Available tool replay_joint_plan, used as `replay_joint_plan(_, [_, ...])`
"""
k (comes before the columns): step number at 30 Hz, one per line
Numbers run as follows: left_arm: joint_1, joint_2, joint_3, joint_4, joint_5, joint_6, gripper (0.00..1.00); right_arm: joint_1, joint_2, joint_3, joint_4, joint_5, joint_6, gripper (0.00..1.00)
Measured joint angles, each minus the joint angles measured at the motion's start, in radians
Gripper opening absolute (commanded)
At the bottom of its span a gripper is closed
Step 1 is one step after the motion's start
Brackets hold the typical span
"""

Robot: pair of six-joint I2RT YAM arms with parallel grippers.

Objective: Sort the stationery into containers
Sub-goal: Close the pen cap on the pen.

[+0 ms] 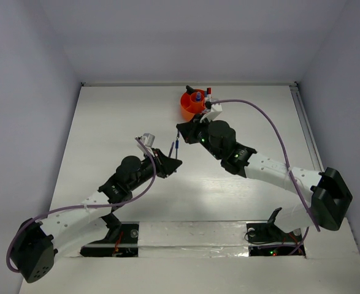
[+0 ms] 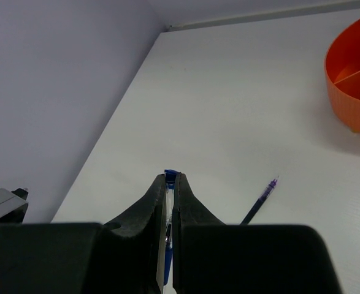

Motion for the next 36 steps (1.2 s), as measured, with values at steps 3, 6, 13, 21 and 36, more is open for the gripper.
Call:
replay_joint_plan(3, [0.0, 0.0, 0.006, -0.004, -0.005, 0.006, 0.0, 0.0, 0.0, 0.0, 0.0, -0.008, 0.001, 0.0])
replay_joint_plan(6, [0.0, 0.0, 0.015, -0.003, -0.014, 0.011, 0.0, 0.0, 0.0, -0.002, 0.002, -0.026, 0.01, 0.0])
replay_joint_plan(13, [0.0, 0.0, 0.02, -0.014, -0.031, 0.017, 0.0, 0.0, -0.01, -0.035, 0.025, -0.045, 0.037, 0.0])
replay_joint_plan(21, [-0.009, 0.002, 0.027, -0.016, -0.047, 0.028, 0.0, 0.001, -0.042, -0.098, 0.09, -0.059, 0.09, 0.0])
replay_joint_plan(36, [-0.024, -0.015, 0.058, -0.042, -0.079, 0.142, 0.0, -0.006, -0.091, -0.142, 0.15, -0.113, 0.172, 0.0])
